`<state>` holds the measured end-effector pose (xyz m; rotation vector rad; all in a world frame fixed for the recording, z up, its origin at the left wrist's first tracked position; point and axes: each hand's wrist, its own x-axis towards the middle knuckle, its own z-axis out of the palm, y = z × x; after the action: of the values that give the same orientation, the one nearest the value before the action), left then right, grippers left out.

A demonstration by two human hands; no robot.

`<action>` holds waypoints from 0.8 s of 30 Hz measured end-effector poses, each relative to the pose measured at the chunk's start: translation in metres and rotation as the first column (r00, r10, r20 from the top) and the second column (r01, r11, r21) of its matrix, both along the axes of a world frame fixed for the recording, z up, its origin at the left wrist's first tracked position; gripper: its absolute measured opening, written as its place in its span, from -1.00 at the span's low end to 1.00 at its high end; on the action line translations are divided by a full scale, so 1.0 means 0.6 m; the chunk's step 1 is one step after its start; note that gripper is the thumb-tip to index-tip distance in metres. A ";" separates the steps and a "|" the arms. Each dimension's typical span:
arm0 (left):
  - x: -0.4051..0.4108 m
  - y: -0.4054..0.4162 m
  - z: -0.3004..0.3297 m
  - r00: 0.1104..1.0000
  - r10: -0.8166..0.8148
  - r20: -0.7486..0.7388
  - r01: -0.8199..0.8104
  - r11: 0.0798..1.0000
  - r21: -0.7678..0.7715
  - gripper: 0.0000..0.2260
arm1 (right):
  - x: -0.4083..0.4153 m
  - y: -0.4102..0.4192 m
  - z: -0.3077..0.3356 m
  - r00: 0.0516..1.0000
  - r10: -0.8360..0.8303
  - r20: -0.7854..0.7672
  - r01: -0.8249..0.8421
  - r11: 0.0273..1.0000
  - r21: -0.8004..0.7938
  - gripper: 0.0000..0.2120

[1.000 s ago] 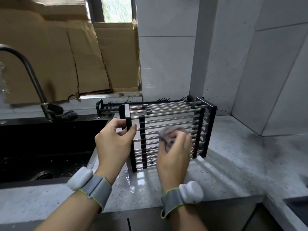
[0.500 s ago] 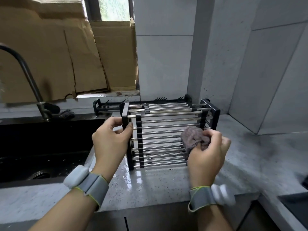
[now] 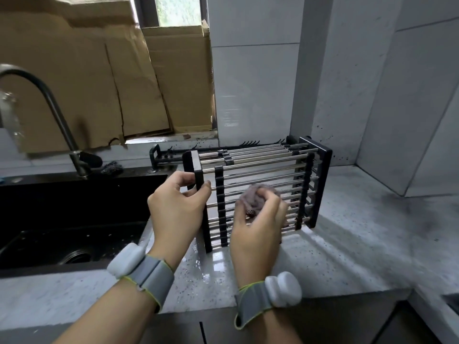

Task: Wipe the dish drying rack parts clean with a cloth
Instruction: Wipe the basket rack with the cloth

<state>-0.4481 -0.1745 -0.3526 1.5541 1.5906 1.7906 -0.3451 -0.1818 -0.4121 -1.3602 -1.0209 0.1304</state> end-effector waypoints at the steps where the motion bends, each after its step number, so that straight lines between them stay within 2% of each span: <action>1: 0.001 0.001 0.000 1.000 0.006 0.002 -0.006 1.000 0.002 -0.92 | -0.010 0.000 0.001 1.000 0.017 0.011 -0.017 1.000 0.002 -0.72; 6: -0.001 0.005 -0.003 1.000 0.018 -0.001 -0.018 1.000 0.014 -0.91 | -0.021 -0.001 -0.001 0.979 0.180 0.101 -0.183 0.983 0.026 -0.76; 10: 0.000 0.002 -0.008 1.000 -0.010 -0.007 0.010 0.999 0.039 -0.89 | 0.041 -0.019 0.006 0.925 0.368 0.096 -0.371 0.929 0.016 -0.76; 11: -0.001 0.003 -0.011 1.000 -0.029 0.003 0.029 0.999 0.042 -0.90 | 0.065 -0.026 0.006 0.931 0.361 0.053 -0.363 0.931 0.037 -0.74; 13: -0.005 0.004 -0.017 0.997 -0.065 0.029 0.064 0.997 0.046 -0.92 | 0.116 -0.030 0.005 0.970 0.231 -0.076 -0.221 0.968 0.122 -0.74; 15: -0.005 0.005 -0.023 0.993 -0.098 0.058 0.096 0.994 0.047 -0.91 | 0.161 -0.021 0.000 0.979 0.093 -0.182 -0.078 0.993 0.088 -0.78; 17: -0.004 0.005 -0.024 0.988 -0.120 0.092 0.117 0.992 0.044 -0.92 | 0.188 -0.006 -0.009 0.980 0.073 -0.184 -0.078 0.997 -0.021 -0.79; 20: -0.003 0.006 -0.023 0.979 -0.148 0.139 0.144 0.989 0.034 -0.91 | 0.198 0.010 -0.023 0.999 0.038 -0.020 -0.041 0.991 -0.124 -0.76; 21: -0.004 0.007 -0.023 0.979 -0.151 0.140 0.148 0.989 0.029 -0.90 | 0.197 0.014 -0.027 0.999 0.033 -0.015 -0.034 0.991 -0.127 -0.76; 24: -0.007 0.008 -0.022 0.978 -0.156 0.142 0.156 0.988 0.010 -0.90 | 0.180 0.023 -0.026 0.983 0.084 -0.163 -0.097 0.993 -0.071 -0.73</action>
<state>-0.4523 -0.1697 -0.3658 1.4706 1.3651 1.7723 -0.2370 -0.1679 -0.4275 -1.3519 -0.9503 0.3459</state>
